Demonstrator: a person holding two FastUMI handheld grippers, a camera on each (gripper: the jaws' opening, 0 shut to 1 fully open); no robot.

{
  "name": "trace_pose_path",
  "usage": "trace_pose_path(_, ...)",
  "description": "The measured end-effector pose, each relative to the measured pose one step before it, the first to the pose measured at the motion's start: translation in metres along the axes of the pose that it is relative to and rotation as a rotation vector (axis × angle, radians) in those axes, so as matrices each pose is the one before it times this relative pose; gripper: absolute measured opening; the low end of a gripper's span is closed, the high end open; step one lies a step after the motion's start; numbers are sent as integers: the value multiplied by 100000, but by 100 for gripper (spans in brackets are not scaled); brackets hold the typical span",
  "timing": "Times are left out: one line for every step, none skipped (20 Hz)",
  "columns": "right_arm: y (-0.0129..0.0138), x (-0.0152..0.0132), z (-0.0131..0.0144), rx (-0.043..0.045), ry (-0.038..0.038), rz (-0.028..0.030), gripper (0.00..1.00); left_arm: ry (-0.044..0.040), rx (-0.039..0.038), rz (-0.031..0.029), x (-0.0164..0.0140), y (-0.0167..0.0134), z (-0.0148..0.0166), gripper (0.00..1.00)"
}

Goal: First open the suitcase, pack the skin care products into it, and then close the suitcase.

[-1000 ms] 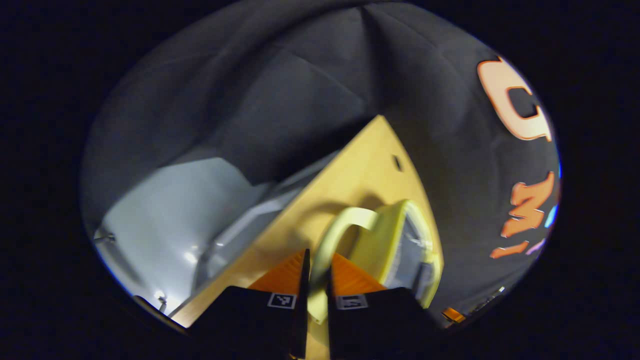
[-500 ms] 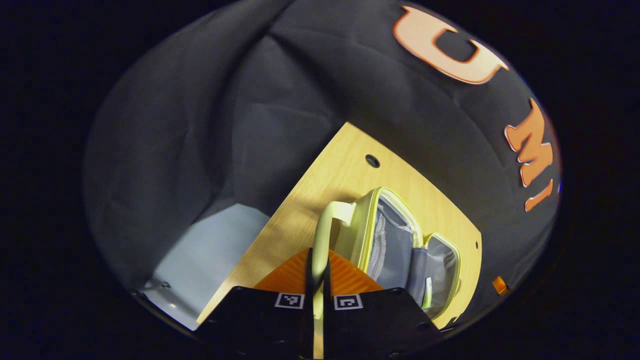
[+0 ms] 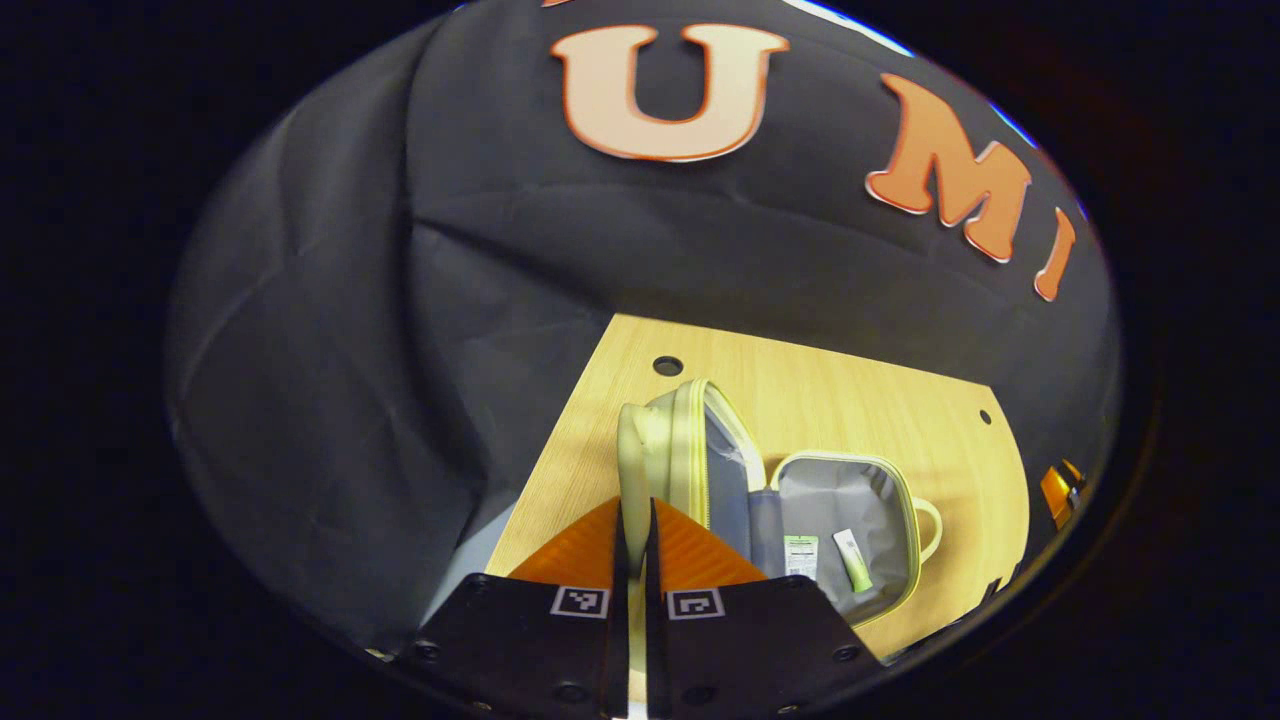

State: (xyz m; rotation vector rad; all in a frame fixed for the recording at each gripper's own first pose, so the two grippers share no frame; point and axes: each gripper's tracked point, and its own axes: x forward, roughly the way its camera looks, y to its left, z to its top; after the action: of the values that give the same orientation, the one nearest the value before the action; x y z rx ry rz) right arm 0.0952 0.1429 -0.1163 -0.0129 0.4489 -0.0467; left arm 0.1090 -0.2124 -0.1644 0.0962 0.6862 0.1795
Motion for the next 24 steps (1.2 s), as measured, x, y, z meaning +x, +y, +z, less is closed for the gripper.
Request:
trace_pose_path(-843, -103, 236, 363, -1128, 450, 96, -1204, 3247, 1014, -728, -1529, 646, 7)
trace_pose_path(-765, -149, 145, 339, -865, 539, 96, -1023, 3532, 1151, -574, -1623, 388, 7)
trace_pose_path(-906, -140, 110, 36, -668, 583, 96, -805, 3895, 1145, -432, -1468, 376, 7)
trace_pose_path(-899, -159, 92, -263, -621, -202, 96, -407, 4011, 886, -649, -1535, 408, 7)
trace_pose_path(-1011, -229, 52, -232, -764, -207, 96, -239, 3881, 948, -551, -1520, 419, 7)
trace_pose_path(-827, -171, 140, -174, -593, 147, 96, -478, 3486, 463, -309, -1589, 470, 7)
trace_pose_path(-813, -340, -25, -16, -712, 156, 96, -164, 2532, 76, -386, -1442, 469, 7)
trace_pose_path(-842, -317, -46, -92, -726, 49, 96, -214, 1889, -3, -312, -1532, 311, 7)
trace_pose_path(-634, -396, -41, -349, -280, 71, 96, -198, 1368, 31, -146, -1479, 362, 7)
trace_pose_path(-702, -231, -232, -109, 58, -150, 96, -471, 1543, 358, -105, -1387, 380, 7)
trace_pose_path(-769, -285, -237, 54, 287, 434, 96, -133, 1610, 400, 50, -1506, 352, 7)
trace_pose_path(-637, -286, -195, 370, 177, 141, 96, -478, 2238, -195, 91, -1780, 219, 7)
trace_pose_path(-616, -234, -247, 310, 204, 173, 96, -72, 3030, -295, 84, -1599, 395, 7)
trace_pose_path(-675, -236, -117, 316, -85, -357, 96, -147, 3259, -228, 297, -1730, 108, 7)
trace_pose_path(-702, -191, -120, 183, -18, -389, 96, 193, 3037, -1130, 244, -1789, 303, 7)
trace_pose_path(-638, -119, -71, 213, 71, -579, 96, 766, 2632, -1915, 138, -1923, 2, 7)
trace_pose_path(-642, -206, -149, 258, -70, -674, 96, 444, 1968, -2421, 363, -2081, 267, 7)
trace_pose_path(-613, -99, -12, 282, -162, -560, 96, 803, 1337, -3284, 273, -1927, -102, 8)
trace_pose_path(-638, -182, -155, 196, -84, -645, 96, 960, 887, -3774, 625, -1901, -55, 7)
trace_pose_path(-511, -89, -76, 33, 46, -775, 96, 1465, 910, -3336, 612, -2127, -226, 7)
trace_pose_path(-619, -133, -215, 51, 92, -837, 96, 1114, 1035, -2390, 626, -1972, -237, 7)
trace_pose_path(-444, -93, -173, 221, 226, -883, 96, 1184, 1754, -1668, 841, -1452, -404, 8)
trace_pose_path(-398, -56, -233, 373, 329, -467, 96, 2097, 1453, -1245, 1181, -1071, -545, 7)
trace_pose_path(-193, -72, -226, 317, 573, -226, 96, 1672, 863, -1734, 879, -912, -717, 8)
